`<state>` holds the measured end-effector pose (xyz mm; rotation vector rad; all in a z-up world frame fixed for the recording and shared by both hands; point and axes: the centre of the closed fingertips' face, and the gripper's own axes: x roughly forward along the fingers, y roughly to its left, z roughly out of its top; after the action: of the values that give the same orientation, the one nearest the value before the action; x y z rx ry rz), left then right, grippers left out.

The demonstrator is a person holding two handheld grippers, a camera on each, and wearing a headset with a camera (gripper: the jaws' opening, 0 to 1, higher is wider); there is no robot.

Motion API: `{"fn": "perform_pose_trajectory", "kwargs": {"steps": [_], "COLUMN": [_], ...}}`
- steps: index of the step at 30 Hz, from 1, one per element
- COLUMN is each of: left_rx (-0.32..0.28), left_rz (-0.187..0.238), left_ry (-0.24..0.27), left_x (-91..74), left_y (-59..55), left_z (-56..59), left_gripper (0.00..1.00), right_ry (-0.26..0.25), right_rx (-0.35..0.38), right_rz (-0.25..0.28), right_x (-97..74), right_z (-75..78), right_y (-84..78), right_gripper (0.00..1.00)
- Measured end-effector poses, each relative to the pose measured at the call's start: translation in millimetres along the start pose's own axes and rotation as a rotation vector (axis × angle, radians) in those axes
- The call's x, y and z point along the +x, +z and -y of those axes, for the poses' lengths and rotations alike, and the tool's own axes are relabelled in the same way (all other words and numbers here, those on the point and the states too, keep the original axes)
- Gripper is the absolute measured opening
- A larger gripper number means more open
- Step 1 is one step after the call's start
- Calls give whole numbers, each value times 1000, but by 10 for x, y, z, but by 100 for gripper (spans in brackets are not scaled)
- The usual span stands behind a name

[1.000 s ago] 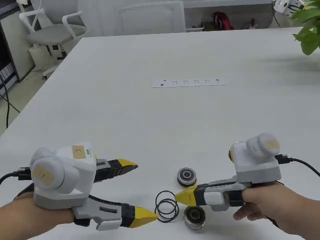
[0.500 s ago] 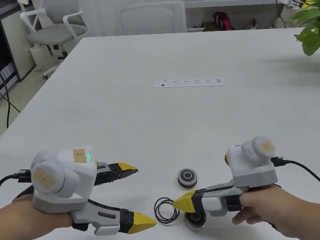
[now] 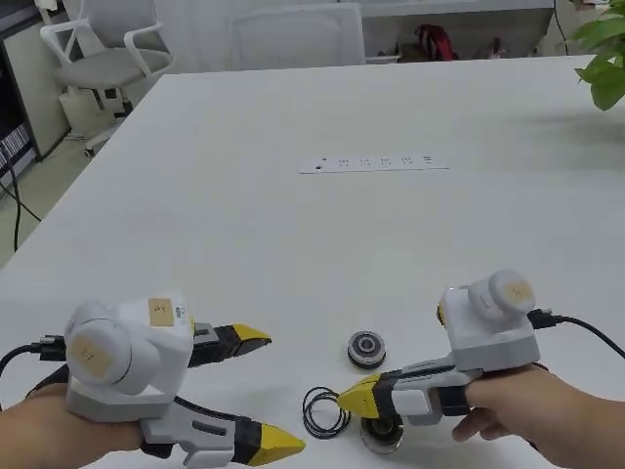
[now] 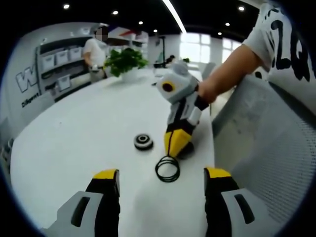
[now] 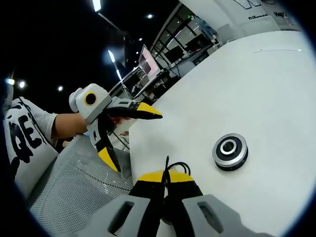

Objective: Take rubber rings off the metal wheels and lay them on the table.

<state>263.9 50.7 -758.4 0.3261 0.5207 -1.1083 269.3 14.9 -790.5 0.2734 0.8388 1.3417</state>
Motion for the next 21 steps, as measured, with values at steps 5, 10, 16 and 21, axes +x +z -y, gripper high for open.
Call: {"fn": "perform_pose_trajectory", "kwargs": {"steps": [5,10,16,21], "left_rx": [4,7,6,8], "left_rz": [-9,-16,-24,-29], "left_ry": [-4,-5,-13,-20], "left_x": [-2,-2,6,21], "left_y": [-17,-28,-45,-48], "left_z": [21,24,37,36], "left_gripper": [70,70,70,70], "right_ry": [-12,-25,-40,-51], "right_rx": [-33,-59,-69,-81], "right_rz": [-24,-29,-21,-3], "right_x": [13,-3,-39,-88], "right_z": [-4,7,26,50], "right_y": [-44,-29,-2,60], "right_gripper": [3,8,10,11]}}
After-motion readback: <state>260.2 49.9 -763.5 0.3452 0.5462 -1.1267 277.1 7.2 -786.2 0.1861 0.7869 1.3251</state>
